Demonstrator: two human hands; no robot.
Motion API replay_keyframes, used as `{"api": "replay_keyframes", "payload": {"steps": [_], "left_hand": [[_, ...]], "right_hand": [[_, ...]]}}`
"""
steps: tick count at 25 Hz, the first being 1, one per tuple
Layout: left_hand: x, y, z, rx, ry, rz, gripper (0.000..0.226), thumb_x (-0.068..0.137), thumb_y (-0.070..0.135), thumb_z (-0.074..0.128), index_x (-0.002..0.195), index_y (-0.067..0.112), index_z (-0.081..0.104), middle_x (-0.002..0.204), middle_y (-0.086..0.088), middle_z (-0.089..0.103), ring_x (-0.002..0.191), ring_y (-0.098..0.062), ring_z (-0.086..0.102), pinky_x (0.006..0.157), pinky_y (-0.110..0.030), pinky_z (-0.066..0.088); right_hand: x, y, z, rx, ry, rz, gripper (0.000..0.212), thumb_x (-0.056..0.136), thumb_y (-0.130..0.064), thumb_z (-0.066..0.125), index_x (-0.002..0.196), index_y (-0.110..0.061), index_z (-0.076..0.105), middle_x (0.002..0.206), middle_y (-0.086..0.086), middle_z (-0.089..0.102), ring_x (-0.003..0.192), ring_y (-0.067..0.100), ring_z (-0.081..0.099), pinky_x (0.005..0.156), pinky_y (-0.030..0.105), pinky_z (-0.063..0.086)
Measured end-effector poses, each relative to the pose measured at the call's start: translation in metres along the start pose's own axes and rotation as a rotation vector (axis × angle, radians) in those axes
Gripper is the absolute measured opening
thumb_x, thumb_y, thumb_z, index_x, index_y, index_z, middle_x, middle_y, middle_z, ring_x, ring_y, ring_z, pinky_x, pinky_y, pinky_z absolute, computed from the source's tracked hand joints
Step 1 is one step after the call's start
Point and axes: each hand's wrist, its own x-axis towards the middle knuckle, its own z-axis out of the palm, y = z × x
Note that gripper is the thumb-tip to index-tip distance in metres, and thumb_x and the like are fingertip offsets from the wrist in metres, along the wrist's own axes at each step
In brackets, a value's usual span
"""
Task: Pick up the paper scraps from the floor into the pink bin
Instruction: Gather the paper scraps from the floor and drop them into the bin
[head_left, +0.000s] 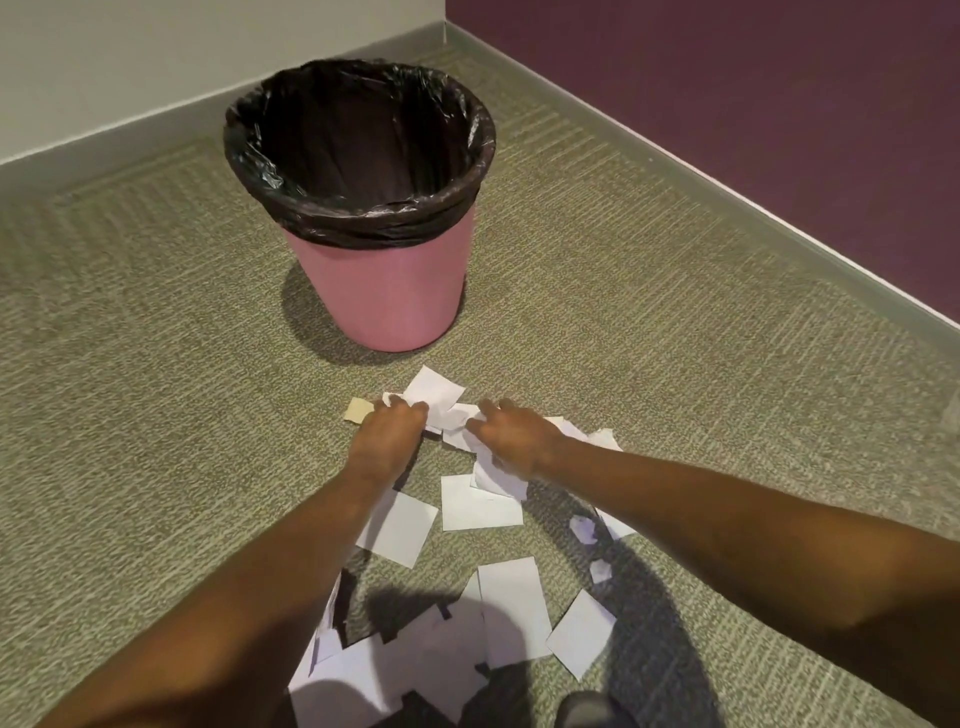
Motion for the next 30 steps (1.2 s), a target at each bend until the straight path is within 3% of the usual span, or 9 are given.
{"api": "replay_keyframes", "payload": {"steps": [4, 9, 14, 17, 20, 22, 24, 27, 30], "left_hand": [[-0.017, 0.001, -0.004, -0.014, 0.023, 0.056, 0.022, 0.092, 0.006, 0.054, 0.114, 0.007, 0.054, 0.100, -0.013, 0.066, 0.094, -0.031, 0.066, 0.076, -0.039, 0.049], [-0.042, -0.006, -0.023, 0.004, 0.099, 0.068, 0.032, 0.088, -0.003, 0.054, 0.119, 0.006, 0.053, 0.102, -0.015, 0.066, 0.093, -0.034, 0.067, 0.076, -0.043, 0.051], [-0.074, -0.020, -0.054, -0.046, 0.230, 0.041, 0.051, 0.082, -0.009, 0.062, 0.127, 0.007, 0.046, 0.100, -0.013, 0.063, 0.085, -0.030, 0.066, 0.071, -0.038, 0.054], [-0.093, -0.030, -0.085, -0.166, 0.329, -0.017, 0.048, 0.086, -0.007, 0.059, 0.129, 0.008, 0.046, 0.106, -0.014, 0.063, 0.084, -0.030, 0.067, 0.073, -0.040, 0.058], [-0.114, -0.036, -0.124, -0.238, 0.474, -0.081, 0.047, 0.087, -0.010, 0.054, 0.131, 0.009, 0.050, 0.109, -0.012, 0.066, 0.081, -0.029, 0.068, 0.072, -0.042, 0.059], [-0.121, -0.044, -0.155, -0.256, 0.593, -0.093, 0.045, 0.088, -0.009, 0.054, 0.129, 0.009, 0.053, 0.103, -0.010, 0.067, 0.074, -0.025, 0.065, 0.066, -0.037, 0.058], [-0.119, -0.053, -0.192, -0.311, 0.737, -0.075, 0.040, 0.089, -0.006, 0.056, 0.126, 0.006, 0.057, 0.095, -0.014, 0.069, 0.069, -0.027, 0.063, 0.062, -0.039, 0.057], [-0.095, -0.070, -0.244, -0.290, 0.932, -0.050, 0.035, 0.089, -0.004, 0.056, 0.122, 0.006, 0.061, 0.093, -0.021, 0.070, 0.076, -0.036, 0.067, 0.064, -0.045, 0.057], [-0.045, -0.086, -0.285, -0.111, 0.921, -0.074, 0.026, 0.088, -0.003, 0.048, 0.109, 0.005, 0.060, 0.092, -0.024, 0.066, 0.082, -0.041, 0.065, 0.064, -0.050, 0.052]], "right_hand": [[-0.008, -0.005, 0.003, -0.080, 0.074, -0.092, 0.030, 0.091, 0.003, 0.051, 0.121, 0.002, 0.055, 0.112, 0.021, 0.055, 0.097, 0.039, 0.059, 0.070, 0.042, 0.047], [-0.016, -0.006, -0.016, -0.003, 0.149, 0.002, 0.028, 0.092, -0.008, 0.054, 0.119, 0.000, 0.057, 0.111, 0.020, 0.057, 0.100, 0.035, 0.058, 0.077, 0.044, 0.054], [-0.034, -0.016, -0.052, 0.105, 0.314, 0.041, 0.046, 0.095, -0.029, 0.026, 0.119, -0.005, 0.058, 0.110, 0.016, 0.054, 0.100, 0.032, 0.056, 0.075, 0.037, 0.050], [-0.049, -0.024, -0.079, 0.171, 0.454, 0.036, 0.073, 0.084, -0.048, 0.008, 0.124, -0.011, 0.056, 0.119, 0.012, 0.053, 0.107, 0.029, 0.056, 0.080, 0.034, 0.049], [-0.061, -0.025, -0.116, 0.154, 0.567, 0.130, 0.035, 0.098, -0.025, 0.036, 0.124, -0.011, 0.056, 0.126, 0.015, 0.053, 0.107, 0.035, 0.057, 0.079, 0.042, 0.049], [-0.067, -0.023, -0.146, 0.112, 0.655, 0.182, 0.029, 0.096, -0.010, 0.044, 0.122, -0.008, 0.059, 0.124, 0.017, 0.055, 0.107, 0.039, 0.056, 0.078, 0.049, 0.052], [-0.072, -0.019, -0.174, 0.099, 0.785, 0.181, 0.030, 0.097, -0.014, 0.042, 0.118, -0.007, 0.062, 0.120, 0.017, 0.058, 0.103, 0.036, 0.059, 0.077, 0.047, 0.055], [-0.071, -0.014, -0.217, 0.210, 0.922, 0.183, 0.053, 0.095, -0.035, 0.021, 0.110, -0.009, 0.065, 0.113, 0.015, 0.061, 0.096, 0.029, 0.061, 0.074, 0.042, 0.058], [-0.059, 0.004, -0.252, 0.176, 0.940, 0.180, 0.037, 0.098, -0.030, 0.035, 0.104, -0.009, 0.065, 0.111, 0.014, 0.060, 0.097, 0.030, 0.059, 0.076, 0.045, 0.057]]}}
